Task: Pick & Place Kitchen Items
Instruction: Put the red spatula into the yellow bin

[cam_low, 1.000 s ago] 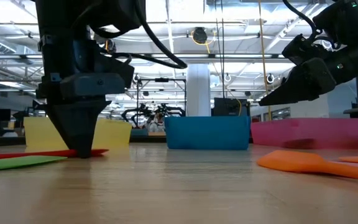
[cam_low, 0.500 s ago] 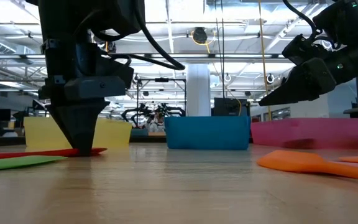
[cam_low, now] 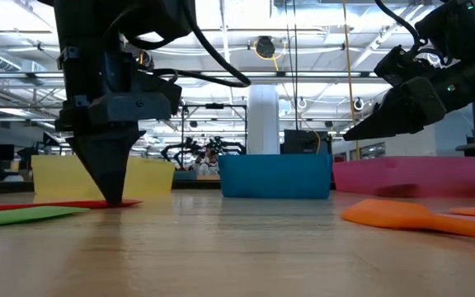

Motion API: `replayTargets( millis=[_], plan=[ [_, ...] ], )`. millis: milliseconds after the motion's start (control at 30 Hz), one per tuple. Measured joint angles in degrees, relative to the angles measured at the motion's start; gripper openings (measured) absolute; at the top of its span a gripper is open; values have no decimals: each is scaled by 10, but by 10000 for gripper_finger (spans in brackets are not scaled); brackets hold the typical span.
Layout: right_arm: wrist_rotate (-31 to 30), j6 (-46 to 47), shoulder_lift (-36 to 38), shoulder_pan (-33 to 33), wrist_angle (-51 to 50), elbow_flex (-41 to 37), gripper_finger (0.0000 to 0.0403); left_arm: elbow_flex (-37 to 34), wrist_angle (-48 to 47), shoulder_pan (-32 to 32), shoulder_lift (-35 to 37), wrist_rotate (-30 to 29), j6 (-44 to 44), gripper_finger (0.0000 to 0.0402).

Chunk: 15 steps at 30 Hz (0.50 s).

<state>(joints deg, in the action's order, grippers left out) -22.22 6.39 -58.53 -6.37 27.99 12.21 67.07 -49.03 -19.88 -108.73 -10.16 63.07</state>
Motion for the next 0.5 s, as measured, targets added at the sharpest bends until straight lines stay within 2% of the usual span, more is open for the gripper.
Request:
replayTargets(
  millis=[233, 500],
  plan=[
    [0, 0, 0, 0, 0, 0, 201, 3, -2, 0, 0, 0, 1, 12],
    [0, 0, 0, 0, 0, 0, 201, 52, -40, -1, -2, -5, -32, 5]
  ],
)
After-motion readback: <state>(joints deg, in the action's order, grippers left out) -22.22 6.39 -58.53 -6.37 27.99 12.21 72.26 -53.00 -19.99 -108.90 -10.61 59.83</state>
